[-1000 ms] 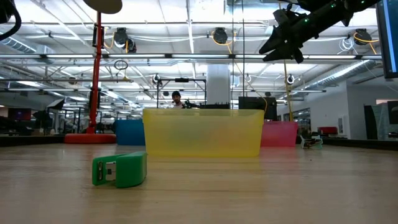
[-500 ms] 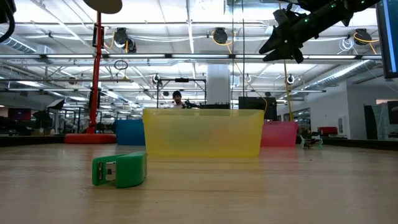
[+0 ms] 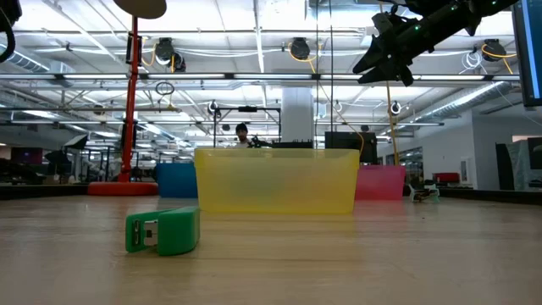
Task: Pick and place Stapler, Stapler remover, tape
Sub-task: Put the bottom light blue staple remover into the yellow bin
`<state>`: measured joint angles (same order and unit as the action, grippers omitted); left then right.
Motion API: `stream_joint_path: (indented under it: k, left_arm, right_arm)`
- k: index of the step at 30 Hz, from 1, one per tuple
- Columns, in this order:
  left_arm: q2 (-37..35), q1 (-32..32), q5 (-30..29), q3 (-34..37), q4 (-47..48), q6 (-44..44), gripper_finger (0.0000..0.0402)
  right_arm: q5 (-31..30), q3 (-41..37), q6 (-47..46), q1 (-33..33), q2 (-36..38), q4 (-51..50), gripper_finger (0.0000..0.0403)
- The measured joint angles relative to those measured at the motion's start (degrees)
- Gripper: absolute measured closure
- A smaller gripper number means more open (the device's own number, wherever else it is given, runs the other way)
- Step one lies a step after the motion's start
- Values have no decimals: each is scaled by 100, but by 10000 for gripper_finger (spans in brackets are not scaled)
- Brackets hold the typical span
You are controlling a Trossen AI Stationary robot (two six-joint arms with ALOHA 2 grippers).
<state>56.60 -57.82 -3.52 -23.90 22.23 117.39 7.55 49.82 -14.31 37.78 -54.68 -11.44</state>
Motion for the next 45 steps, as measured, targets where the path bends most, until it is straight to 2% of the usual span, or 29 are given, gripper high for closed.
stream_joint_path:
  k: [15, 24, 31, 36, 45]
  left_arm:
    - [-4, 31, 127, 0, -304, 1400, 213]
    - [13, 477, 261, 2, -485, 1613, 213]
    - [369, 575, 808, 7, -528, 1686, 213]
    - [679, 568, 847, 7, -787, 1849, 213]
    - [804, 568, 804, 7, -875, 1944, 213]
  right_arm:
    - [0, 0, -4, 0, 0, 2, 238]
    - [0, 0, -4, 0, 0, 2, 238]
    - [0, 0, 6, 0, 0, 4, 238]
    - [0, 0, 16, 0, 0, 2, 238]
    - [0, 0, 64, 0, 0, 5, 238]
